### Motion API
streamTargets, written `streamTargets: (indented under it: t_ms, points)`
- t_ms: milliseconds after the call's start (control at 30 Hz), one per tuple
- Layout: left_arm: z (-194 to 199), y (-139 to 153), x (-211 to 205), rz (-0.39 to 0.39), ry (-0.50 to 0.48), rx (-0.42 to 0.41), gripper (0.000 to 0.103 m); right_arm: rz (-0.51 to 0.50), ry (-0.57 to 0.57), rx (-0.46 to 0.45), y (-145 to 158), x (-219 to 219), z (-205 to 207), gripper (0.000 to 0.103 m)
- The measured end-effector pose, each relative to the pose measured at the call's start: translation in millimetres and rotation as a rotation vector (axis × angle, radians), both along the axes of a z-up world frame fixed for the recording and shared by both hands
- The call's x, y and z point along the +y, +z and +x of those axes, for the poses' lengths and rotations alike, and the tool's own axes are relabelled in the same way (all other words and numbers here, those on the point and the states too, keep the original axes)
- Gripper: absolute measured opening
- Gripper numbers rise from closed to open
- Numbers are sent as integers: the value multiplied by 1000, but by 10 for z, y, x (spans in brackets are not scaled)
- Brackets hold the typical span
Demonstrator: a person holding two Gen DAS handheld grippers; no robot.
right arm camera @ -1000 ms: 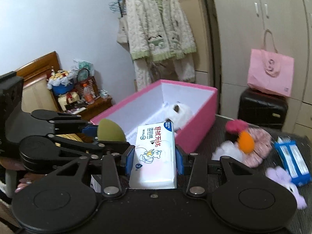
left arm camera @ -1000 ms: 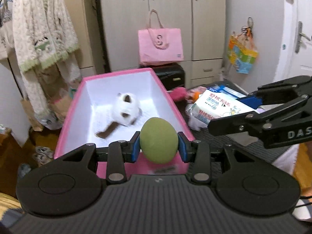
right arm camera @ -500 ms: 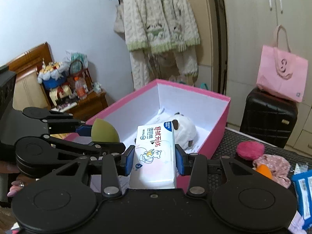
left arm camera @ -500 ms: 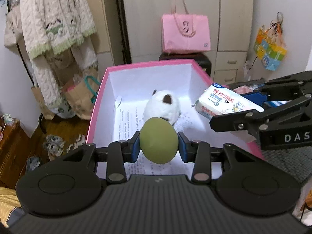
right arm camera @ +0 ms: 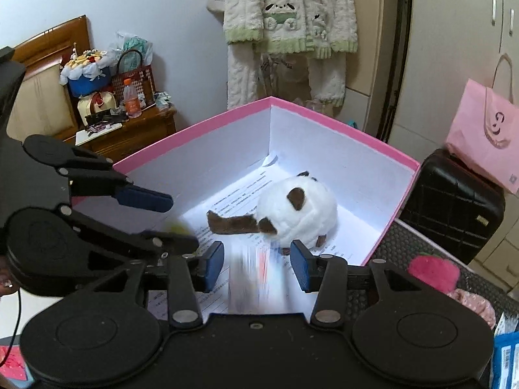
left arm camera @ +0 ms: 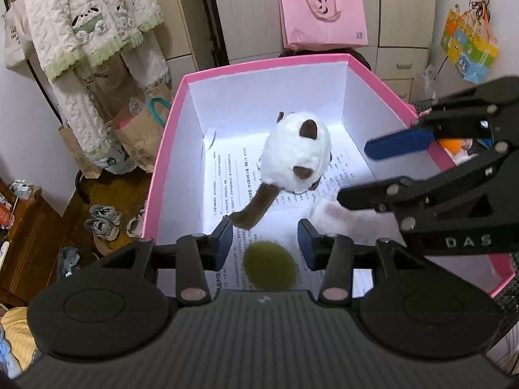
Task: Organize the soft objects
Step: 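Open the right tool to drop the tissue pack into the box while the left tool holds the sponge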
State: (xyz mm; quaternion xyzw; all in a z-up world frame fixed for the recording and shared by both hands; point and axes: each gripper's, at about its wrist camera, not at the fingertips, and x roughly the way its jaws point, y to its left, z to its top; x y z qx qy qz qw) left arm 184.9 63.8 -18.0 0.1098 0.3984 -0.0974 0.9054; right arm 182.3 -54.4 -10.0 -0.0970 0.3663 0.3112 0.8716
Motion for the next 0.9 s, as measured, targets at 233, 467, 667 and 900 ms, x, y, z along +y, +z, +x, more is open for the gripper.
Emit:
streamTargets:
  t_ms: [233,467,667,900]
  points:
    - [-170,115,-57,11,-27,-31,65,43,-5,-45,202,-187,-195,56]
    - [-463,328,-102,22,-61,-83,68,71,-21,-68,438,-368,-539,57]
    - [-793,508,-228,20,-139,-109,72,86,-30,-62,558,-539,-796,59]
    - [-1108,619,-422,-4,-225,-98,73,105,-54,-84,634,-820,-1132,61]
